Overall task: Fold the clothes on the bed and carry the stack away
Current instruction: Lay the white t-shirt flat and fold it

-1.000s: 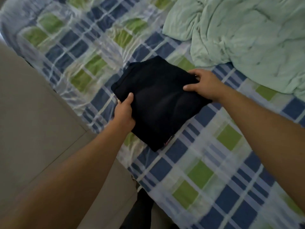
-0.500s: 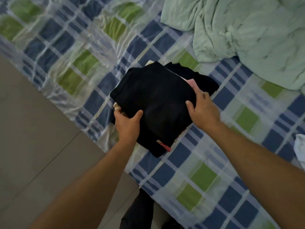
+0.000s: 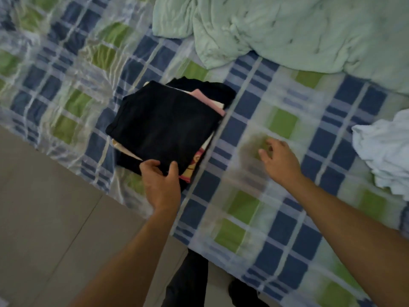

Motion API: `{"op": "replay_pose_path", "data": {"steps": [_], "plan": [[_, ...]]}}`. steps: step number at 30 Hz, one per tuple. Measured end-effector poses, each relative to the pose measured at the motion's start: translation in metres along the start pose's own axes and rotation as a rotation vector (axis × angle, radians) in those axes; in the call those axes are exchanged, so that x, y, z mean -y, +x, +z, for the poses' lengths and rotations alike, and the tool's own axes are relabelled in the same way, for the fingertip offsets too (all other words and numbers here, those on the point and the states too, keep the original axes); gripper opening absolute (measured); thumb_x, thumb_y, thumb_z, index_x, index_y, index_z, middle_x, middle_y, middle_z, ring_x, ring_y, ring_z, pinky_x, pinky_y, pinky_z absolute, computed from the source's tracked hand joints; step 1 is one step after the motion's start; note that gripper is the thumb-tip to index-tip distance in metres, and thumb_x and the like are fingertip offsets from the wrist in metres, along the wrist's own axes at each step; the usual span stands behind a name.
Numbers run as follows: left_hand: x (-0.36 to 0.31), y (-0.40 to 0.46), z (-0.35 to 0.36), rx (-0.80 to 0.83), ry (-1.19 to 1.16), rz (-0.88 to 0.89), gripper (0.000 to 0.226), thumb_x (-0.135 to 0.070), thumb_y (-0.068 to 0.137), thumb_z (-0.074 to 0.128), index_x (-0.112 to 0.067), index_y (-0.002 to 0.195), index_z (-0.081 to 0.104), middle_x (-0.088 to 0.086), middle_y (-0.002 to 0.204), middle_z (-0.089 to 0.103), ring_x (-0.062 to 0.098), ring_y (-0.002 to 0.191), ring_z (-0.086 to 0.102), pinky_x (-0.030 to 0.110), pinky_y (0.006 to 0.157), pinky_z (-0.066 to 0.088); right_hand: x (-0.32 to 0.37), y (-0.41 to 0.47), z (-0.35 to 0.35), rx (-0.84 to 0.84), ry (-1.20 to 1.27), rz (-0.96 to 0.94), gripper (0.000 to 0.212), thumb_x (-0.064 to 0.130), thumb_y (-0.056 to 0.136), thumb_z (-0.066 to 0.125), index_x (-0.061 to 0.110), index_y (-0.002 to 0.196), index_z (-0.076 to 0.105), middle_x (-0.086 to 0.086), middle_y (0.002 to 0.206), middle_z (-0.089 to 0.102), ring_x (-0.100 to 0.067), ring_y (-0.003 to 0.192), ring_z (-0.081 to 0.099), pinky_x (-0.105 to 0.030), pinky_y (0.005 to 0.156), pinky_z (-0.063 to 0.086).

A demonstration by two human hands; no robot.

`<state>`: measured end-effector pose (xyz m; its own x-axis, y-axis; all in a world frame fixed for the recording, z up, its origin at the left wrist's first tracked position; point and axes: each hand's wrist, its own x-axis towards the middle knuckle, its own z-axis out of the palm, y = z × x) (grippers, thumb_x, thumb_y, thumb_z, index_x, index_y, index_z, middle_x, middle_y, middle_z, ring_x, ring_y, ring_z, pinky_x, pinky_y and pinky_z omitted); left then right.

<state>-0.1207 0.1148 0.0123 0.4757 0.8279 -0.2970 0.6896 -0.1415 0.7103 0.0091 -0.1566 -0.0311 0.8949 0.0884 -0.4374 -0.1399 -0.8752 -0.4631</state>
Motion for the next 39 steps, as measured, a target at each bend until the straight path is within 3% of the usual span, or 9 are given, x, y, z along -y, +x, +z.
{"op": "replay_pose_path", "data": {"steps": [5, 10, 15, 18, 22, 28, 32, 36, 39], "plan": [[-0.022, -0.102, 0.079, 0.393, 0.177, 0.324, 0.023, -0.026, 0.087, 0.073, -0.027, 0.104, 0.058, -0.003, 0.099, 0.061, 0.020, 0.086, 0.060, 0.037, 0.078, 0.048, -0.137, -0.062, -0.061, -0.052, 0.048, 0.203, 0.038, 0.025, 0.097, 0.064, 0.009, 0.131, 0.061, -0.019, 0.127, 0.061, -0.038, 0.112, 0.063, -0.049, 0.100, 0.050], [-0.049, -0.187, 0.199, 0.781, 0.480, 0.627, 0.056, -0.034, 0.085, 0.076, -0.022, 0.136, 0.055, 0.006, 0.135, 0.056, 0.031, 0.121, 0.054, 0.042, 0.100, 0.046, -0.257, -0.105, -0.113, -0.184, 0.086, 0.314, 0.032, 0.014, 0.092, 0.066, 0.006, 0.124, 0.066, -0.021, 0.120, 0.064, -0.038, 0.106, 0.064, -0.044, 0.094, 0.052], [-0.046, -0.242, 0.297, 1.014, 0.997, 0.697, 0.109, -0.063, 0.083, 0.073, -0.038, 0.163, 0.003, 0.003, 0.172, -0.008, 0.050, 0.154, -0.003, 0.065, 0.117, 0.028, -0.341, -0.118, -0.140, -0.322, 0.035, 0.323, 0.045, 0.018, 0.090, 0.070, 0.008, 0.132, 0.059, -0.023, 0.126, 0.057, -0.040, 0.117, 0.055, -0.047, 0.096, 0.050], [-0.036, -0.252, 0.324, 0.975, 1.210, 0.724, 0.122, -0.070, 0.081, 0.071, -0.037, 0.162, -0.014, 0.008, 0.170, -0.023, 0.059, 0.149, -0.015, 0.072, 0.115, 0.025, -0.367, -0.100, -0.154, -0.400, -0.035, 0.258, 0.065, 0.022, 0.089, 0.072, 0.010, 0.148, 0.047, -0.025, 0.141, 0.044, -0.044, 0.129, 0.044, -0.052, 0.102, 0.047], [-0.033, -0.254, 0.335, 0.926, 1.240, 0.733, 0.124, -0.066, 0.080, 0.076, -0.036, 0.163, -0.011, 0.010, 0.170, -0.021, 0.060, 0.148, -0.014, 0.075, 0.114, 0.022, -0.383, -0.053, -0.178, -0.345, -0.111, 0.235, 0.086, 0.034, 0.089, 0.073, 0.027, 0.160, 0.025, -0.021, 0.158, 0.023, -0.045, 0.140, 0.031, -0.055, 0.108, 0.039], [-0.039, -0.257, 0.341, 0.889, 1.256, 0.715, 0.123, -0.059, 0.077, 0.082, -0.036, 0.163, -0.003, 0.009, 0.171, -0.017, 0.060, 0.149, -0.009, 0.075, 0.113, 0.024, -0.394, -0.010, -0.178, -0.244, -0.131, 0.261, 0.036, 0.034, 0.096, 0.060, 0.015, 0.127, 0.062, -0.020, 0.124, 0.056, -0.040, 0.108, 0.060, -0.040, 0.083, 0.050], [-0.036, -0.255, 0.341, 0.878, 1.232, 0.728, 0.123, -0.058, 0.075, 0.084, -0.036, 0.163, 0.001, 0.009, 0.171, -0.015, 0.059, 0.150, -0.009, 0.076, 0.112, 0.026, -0.392, -0.031, -0.164, -0.297, -0.025, 0.226, 0.030, 0.032, 0.100, 0.057, 0.010, 0.119, 0.062, -0.017, 0.114, 0.061, -0.033, 0.101, 0.061, -0.039, 0.080, 0.050], [-0.034, -0.253, 0.341, 0.875, 1.205, 0.750, 0.125, -0.058, 0.072, 0.086, -0.036, 0.163, 0.003, 0.010, 0.171, -0.012, 0.060, 0.149, -0.008, 0.078, 0.110, 0.027, -0.371, -0.082, -0.140, -0.319, 0.323, 0.169, 0.016, 0.030, 0.103, 0.056, 0.015, 0.101, 0.062, 0.001, 0.090, 0.065, -0.017, 0.081, 0.059, -0.028, 0.065, 0.037], [-0.033, -0.250, 0.341, 0.885, 1.187, 0.758, 0.127, -0.061, 0.071, 0.085, -0.037, 0.163, 0.002, 0.010, 0.172, -0.012, 0.061, 0.149, -0.008, 0.079, 0.109, 0.027, -0.349, -0.127, -0.122, -0.268, 0.764, 0.323, 0.021, 0.034, 0.102, 0.059, 0.028, 0.086, 0.071, 0.019, 0.078, 0.074, 0.002, 0.070, 0.067, -0.015, 0.061, 0.048]]}}
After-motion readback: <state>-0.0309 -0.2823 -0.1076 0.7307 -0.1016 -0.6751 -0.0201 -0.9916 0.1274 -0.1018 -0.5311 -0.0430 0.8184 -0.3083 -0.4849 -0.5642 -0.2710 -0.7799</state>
